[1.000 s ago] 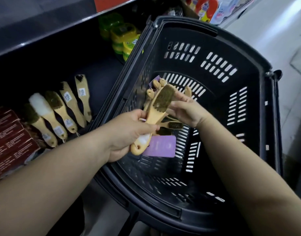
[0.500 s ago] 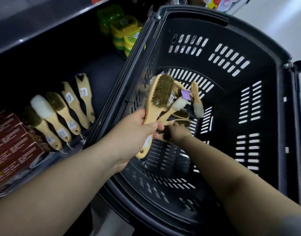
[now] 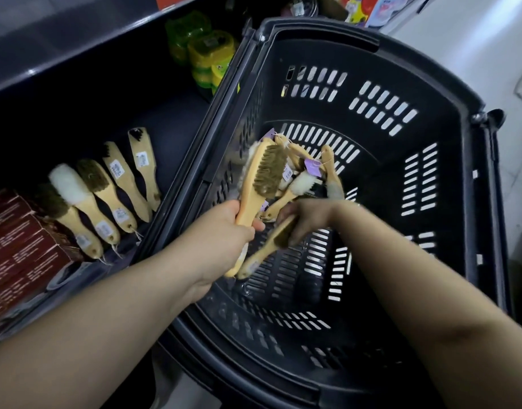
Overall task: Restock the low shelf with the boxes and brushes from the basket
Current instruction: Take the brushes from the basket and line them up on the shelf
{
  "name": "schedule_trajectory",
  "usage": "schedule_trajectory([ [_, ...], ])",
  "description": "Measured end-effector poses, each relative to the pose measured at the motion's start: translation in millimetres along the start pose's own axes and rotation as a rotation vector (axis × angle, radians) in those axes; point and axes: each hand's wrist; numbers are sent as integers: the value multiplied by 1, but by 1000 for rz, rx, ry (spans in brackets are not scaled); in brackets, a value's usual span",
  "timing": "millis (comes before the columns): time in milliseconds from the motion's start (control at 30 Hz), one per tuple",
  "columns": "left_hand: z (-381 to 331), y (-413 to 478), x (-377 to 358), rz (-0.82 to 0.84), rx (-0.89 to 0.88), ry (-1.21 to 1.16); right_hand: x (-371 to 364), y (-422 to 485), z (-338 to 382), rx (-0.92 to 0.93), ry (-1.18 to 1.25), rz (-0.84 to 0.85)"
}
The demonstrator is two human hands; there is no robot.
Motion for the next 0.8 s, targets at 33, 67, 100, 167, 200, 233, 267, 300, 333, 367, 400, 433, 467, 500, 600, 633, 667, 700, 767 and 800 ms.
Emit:
schedule_trajectory([
  [33, -1, 0, -1, -3, -7, -10, 18, -21, 7, 73, 84, 72],
  [67, -1, -1, -2, -3, -10, -28, 32, -41, 14, 153, 149, 120],
  [100, -2, -1, -2, 2, -9, -50, 44, -59, 21, 219, 196, 127],
  [167, -4, -2, -3, 38, -3, -89, 56, -88, 32, 303, 262, 60],
  [200, -5, -3, -3, 68, -1, -107, 58, -97, 38, 335, 285, 17],
  [233, -5, -3, -3, 97, -3, -122, 57, -103, 43, 361, 302, -25],
  [267, -5, -2, -3, 118, -8, -124, 56, -107, 48, 392, 321, -54],
  [300, -5, -2, -3, 129, -16, -121, 53, -108, 51, 432, 349, -73],
  [333, -5, -3, -3, 138, -25, -121, 51, -106, 52, 467, 388, -92],
  [367, -5, -3, -2, 146, -36, -127, 48, -103, 52, 489, 436, -108],
  [400, -4, -3, -2, 155, -41, -137, 47, -98, 52, 499, 490, -119],
  [433, -4, -3, -1, 159, -45, -147, 46, -93, 50, 500, 539, -131],
  [467, -2, -2, -1, 155, -51, -149, 46, -87, 49, 497, 574, -138],
  [500, -1, -2, 0, 144, -59, -146, 47, -81, 47, 503, 596, -137],
  [600, 1, 0, -1, 68, -80, -156, 48, -64, 38, 561, 689, -120],
  [633, 2, 0, 0, 39, -77, -176, 48, -55, 33, 530, 763, -163],
  [667, 3, 0, -1, 17, -69, -198, 47, -45, 28, 455, 854, -237],
  [700, 3, 0, -1, 9, -61, -209, 45, -33, 22, 310, 895, -375],
  [767, 2, -1, -3, 17, -57, -204, 33, -2, 10, -73, 719, -663],
  [800, 2, -1, -3, 20, -53, -202, 22, 10, 8, -203, 649, -711],
])
Point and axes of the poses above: each hand's wrist, its own y-axis towards the middle knuckle, its own x-axis out of the back of the hand, z = x × y, and after that the axes turned 8 degrees about -y, right-handed
